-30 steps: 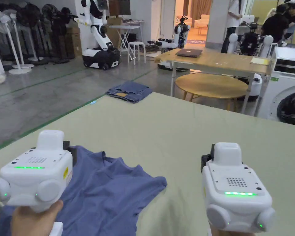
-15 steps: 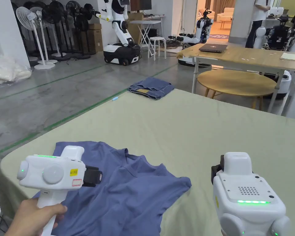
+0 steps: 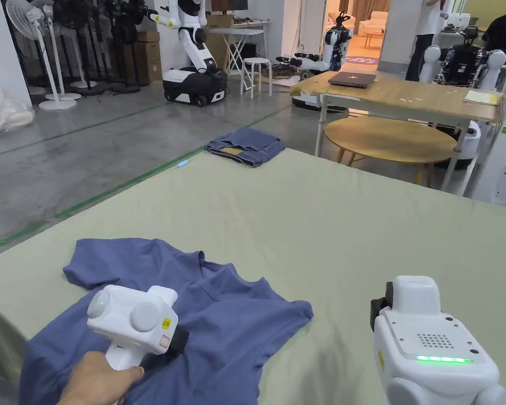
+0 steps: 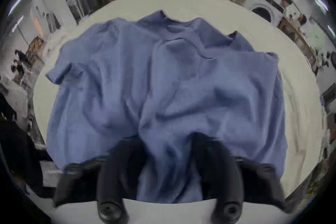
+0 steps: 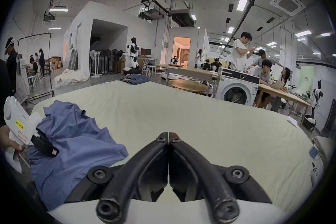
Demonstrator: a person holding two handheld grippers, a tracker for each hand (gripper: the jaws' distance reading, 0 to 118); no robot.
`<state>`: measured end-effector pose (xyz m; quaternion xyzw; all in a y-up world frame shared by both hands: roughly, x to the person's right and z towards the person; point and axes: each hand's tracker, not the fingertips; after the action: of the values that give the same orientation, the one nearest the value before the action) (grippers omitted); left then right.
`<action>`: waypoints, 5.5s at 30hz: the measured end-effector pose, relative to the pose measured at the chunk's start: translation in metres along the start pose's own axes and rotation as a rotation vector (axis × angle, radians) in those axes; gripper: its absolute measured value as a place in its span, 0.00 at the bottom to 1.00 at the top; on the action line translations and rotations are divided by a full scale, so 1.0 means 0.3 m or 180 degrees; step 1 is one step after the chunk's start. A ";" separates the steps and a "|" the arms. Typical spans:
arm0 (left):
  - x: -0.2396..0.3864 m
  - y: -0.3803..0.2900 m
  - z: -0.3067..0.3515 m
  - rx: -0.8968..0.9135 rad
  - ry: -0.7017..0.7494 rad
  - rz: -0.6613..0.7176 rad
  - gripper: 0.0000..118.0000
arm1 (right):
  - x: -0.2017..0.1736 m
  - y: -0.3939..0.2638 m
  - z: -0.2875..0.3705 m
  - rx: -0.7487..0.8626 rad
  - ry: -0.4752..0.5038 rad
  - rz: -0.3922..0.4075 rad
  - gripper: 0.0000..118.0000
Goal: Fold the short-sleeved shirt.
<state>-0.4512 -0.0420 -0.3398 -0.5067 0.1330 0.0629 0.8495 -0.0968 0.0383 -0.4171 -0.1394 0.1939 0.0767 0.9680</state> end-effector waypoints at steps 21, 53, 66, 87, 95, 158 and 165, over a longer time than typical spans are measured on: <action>-0.050 0.240 0.497 0.1802 -0.0500 0.0263 0.00 | 0.185 0.059 0.069 0.0316 -0.0279 -0.0227 0.00; 1.622 0.341 0.641 0.1580 -0.2764 -0.1827 0.00 | 0.999 -0.063 0.633 0.0420 -0.1833 -0.0361 0.00; 1.547 0.179 0.444 0.1221 -0.2756 -0.1282 0.48 | 1.021 -0.170 0.639 0.0150 -0.1812 -0.0558 0.00; 0.934 0.175 0.273 0.1266 -0.1699 -0.0403 0.00 | 0.846 -0.116 0.498 0.0176 -0.1301 -0.0561 0.00; 1.023 0.486 0.041 0.0709 -0.1353 -0.0609 0.00 | 0.882 -0.127 0.450 0.0058 -0.1286 -0.0537 0.00; 0.774 0.364 0.399 0.1393 -0.0981 -0.0657 0.00 | 1.249 -0.036 0.434 -0.0741 -0.1128 -0.0798 0.00; 0.567 0.523 0.519 0.1649 -0.0747 -0.0459 0.00 | 1.251 0.212 0.444 -0.0274 -0.1324 -0.0539 0.00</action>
<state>-0.3011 0.1649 -0.4511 -0.2703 0.0091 0.0245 0.9624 0.2803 0.1739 -0.4634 -0.1775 -0.0256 0.0305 0.9833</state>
